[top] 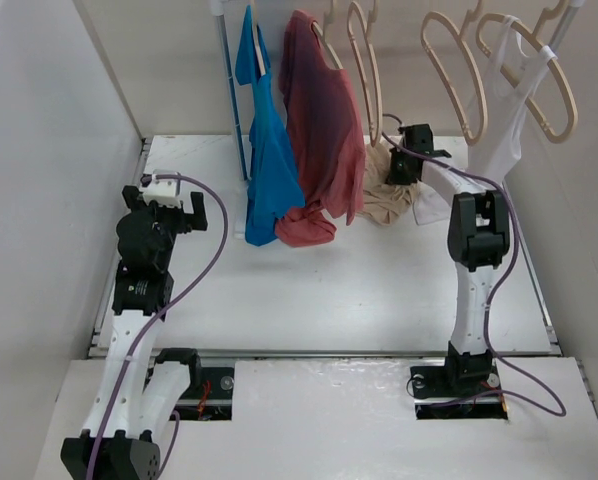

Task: Place the trousers on the hanger
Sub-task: Pick up the trousers from the corner of the board.

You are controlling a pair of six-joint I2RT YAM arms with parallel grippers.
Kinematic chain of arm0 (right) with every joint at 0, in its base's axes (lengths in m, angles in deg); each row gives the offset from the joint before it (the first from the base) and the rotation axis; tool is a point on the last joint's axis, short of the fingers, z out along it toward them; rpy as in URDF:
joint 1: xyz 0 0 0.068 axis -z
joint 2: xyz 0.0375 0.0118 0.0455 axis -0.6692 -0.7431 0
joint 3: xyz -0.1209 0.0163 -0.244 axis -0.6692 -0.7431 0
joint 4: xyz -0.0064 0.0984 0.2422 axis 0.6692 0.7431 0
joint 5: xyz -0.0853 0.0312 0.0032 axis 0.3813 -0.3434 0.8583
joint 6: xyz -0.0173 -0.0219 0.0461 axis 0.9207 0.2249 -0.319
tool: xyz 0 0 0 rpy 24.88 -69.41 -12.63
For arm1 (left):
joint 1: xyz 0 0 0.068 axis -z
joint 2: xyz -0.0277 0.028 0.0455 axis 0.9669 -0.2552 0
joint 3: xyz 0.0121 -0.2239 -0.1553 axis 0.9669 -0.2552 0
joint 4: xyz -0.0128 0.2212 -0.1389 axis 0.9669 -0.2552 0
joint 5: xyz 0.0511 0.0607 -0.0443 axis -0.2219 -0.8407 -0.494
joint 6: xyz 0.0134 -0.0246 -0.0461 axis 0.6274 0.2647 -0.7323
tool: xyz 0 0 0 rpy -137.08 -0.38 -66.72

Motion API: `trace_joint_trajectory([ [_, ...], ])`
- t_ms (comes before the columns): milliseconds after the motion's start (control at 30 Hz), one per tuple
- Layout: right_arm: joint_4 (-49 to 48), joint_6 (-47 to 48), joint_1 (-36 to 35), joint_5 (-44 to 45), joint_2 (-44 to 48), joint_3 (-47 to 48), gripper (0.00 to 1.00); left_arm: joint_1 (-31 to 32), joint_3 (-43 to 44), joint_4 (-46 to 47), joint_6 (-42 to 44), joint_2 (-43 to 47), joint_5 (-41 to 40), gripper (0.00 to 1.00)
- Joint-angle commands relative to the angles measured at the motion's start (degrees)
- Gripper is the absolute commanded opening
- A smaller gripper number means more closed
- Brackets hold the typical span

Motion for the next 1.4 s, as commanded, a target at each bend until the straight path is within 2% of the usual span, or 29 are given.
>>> trace_joint_trajectory([
  [0, 3.4, -4.7, -0.8, -0.8, 7.5, -9.0, 0.00, 0.2, -0.4, 1.4, 0.7, 2.5, 0.2, 0.90],
  [33, 3.4, -6.8, -2.0, 2.1, 11.3, -14.1, 0.00, 0.2, -0.4, 1.4, 0.2, 2.6, 0.2, 0.78],
  [67, 3.4, -6.9, -2.6, 3.3, 11.4, -16.9, 0.00, 0.2, -0.4, 1.4, -0.5, 2.6, 0.2, 0.78],
  [100, 3.4, -9.3, -3.2, 3.3, 15.5, -19.6, 0.00, 0.2, -0.4, 1.4, -1.4, 2.6, -0.4, 0.71],
  [200, 2.8, -13.5, -5.1, 2.6, 22.8, -31.1, 0.00, 0.2, -0.4, 0.9, -2.7, 2.6, 0.5, 0.67],
  [333, 3.6, -21.3, -11.8, 4.9, 40.5, -42.6, 0.00, 0.2, -0.4, -0.3, -3.8, 1.3, 3.8, 0.64],
  [367, 4.2, -21.9, -14.7, 6.5, 43.6, -43.8, 0.00, 0.2, -0.4, -0.3, -3.8, 1.3, 5.1, 0.64],
  [400, 4.9, -21.9, -21.6, 10.0, 46.5, -44.7, 0.00, 0.2, -0.4, -0.3, -3.8, 1.3, 5.6, 0.63],
  [467, 5.5, -22.6, -29.4, 13.4, 55.2, -45.4, 0.00, 0.2, -0.4, -0.3, -3.8, 0.8, 6.6, 0.63],
  [500, 5.5, -21.7, -36.4, 15.3, 58.0, -45.4, 0.00, 0.2, -0.4, -0.3, -3.8, 0.8, 7.3, 0.63],
  [567, 2.5, -20.0, -41.4, 16.6, 64.8, -44.8, 0.00, 0.2, -0.4, -0.3, -3.8, 0.8, 7.3, 0.63],
  [633, 0.3, -20.0, -44.8, 18.1, 67.4, -42.5, 0.00, 0.2, -0.4, 0.2, -3.8, 0.8, 7.8, 0.63],
  [700, -2.7, -18.6, -44.8, 19.0, 68.1, -40.3, 0.00, 0.2, -0.4, 0.8, -3.8, 0.8, 7.8, 0.63],
  [800, -4.7, -16.3, -45.9, 19.0, 63.9, -31.6, 0.00, 0.2, 0.2, 0.8, -4.4, 0.3, 8.3, 0.63],
  [1067, -15.0, -13.1, -49.8, 16.8, 58.6, -17.8, 0.00, 0.2, 3.1, -0.8, -4.4, -0.9, 8.9, 0.62],
  [1367, -16.9, -3.7, -53.6, 16.1, 54.8, 2.4, 0.00, 0.2, 3.6, -1.3, -4.4, -1.9, 9.9, 0.62],
])
